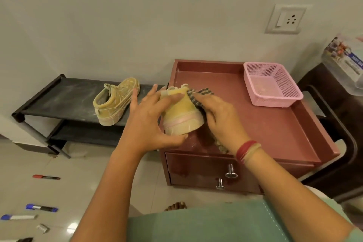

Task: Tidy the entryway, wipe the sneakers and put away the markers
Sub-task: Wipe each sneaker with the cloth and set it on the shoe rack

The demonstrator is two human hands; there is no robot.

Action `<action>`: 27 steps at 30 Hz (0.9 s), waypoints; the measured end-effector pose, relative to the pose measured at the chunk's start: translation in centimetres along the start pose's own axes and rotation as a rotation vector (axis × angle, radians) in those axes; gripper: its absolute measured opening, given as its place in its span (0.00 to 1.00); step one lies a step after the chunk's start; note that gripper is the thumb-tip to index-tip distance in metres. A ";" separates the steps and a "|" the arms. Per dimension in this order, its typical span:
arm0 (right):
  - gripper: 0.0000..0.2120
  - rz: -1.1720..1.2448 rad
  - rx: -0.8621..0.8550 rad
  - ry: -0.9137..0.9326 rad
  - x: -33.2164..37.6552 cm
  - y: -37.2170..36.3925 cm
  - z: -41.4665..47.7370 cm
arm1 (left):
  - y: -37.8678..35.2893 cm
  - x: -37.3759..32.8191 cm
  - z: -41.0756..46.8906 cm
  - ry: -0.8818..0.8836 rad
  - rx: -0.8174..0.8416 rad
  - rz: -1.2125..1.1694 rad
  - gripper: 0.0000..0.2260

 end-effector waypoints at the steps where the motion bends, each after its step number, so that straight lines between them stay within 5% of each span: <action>1: 0.19 0.008 0.020 0.032 0.6 -0.5 -0.3 | -0.1 0.3 -0.2 0.017 0.026 0.036 0.39; 8: 0.21 0.124 0.079 -0.011 0.5 -2.3 -0.5 | -2.5 1.4 -1.0 0.155 0.210 0.396 0.51; 13: 0.22 -0.020 -0.019 -0.159 -2.9 -0.5 -0.4 | -3.2 2.2 -0.6 0.289 0.235 0.392 0.50; 18: 0.23 -0.156 0.171 0.129 0.7 -4.2 -2.5 | -2.7 3.2 -0.7 0.337 0.224 0.424 0.49; 22: 0.25 -0.134 0.098 0.000 -1.9 -3.3 -1.5 | -2.7 3.0 -0.5 0.293 0.243 0.360 0.46; 27: 0.28 -0.103 0.138 0.089 -0.1 -3.8 -2.2 | -1.4 4.9 -1.1 0.306 0.278 0.193 0.47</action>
Point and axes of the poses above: each hand's wrist, its own z-axis towards the middle knuckle, its own y-axis out of the back of the hand, x = y × z, the point moved 8 cm from there along z, towards the middle knuckle, and after that the axes turned 2 degrees about z, right-handed, at the moved point
